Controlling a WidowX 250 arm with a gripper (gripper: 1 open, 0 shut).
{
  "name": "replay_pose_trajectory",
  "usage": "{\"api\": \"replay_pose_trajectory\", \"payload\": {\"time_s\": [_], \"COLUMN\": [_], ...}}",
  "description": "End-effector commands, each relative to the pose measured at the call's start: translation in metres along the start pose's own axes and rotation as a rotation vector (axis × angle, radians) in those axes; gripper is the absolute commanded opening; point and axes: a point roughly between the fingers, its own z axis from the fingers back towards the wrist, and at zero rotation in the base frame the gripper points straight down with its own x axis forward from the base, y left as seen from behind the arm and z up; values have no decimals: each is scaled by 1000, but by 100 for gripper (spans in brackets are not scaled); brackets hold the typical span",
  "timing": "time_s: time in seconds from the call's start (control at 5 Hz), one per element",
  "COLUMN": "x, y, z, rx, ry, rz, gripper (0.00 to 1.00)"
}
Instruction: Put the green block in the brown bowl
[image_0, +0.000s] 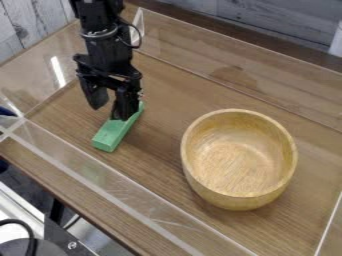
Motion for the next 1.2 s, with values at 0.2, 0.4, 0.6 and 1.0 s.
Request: {"api": "replay_pose_trajectory", "payload": {"time_s": [0.2,0.4,0.6,1.0], "x": [4,2,0,-3], "y": [6,7,6,2], "z": [-7,-15,-18,-5], "rx": [27,32,32,15], "ry": [-17,-4,4,1], "rz": [4,3,4,7], "gripper": [100,100,100,100]}}
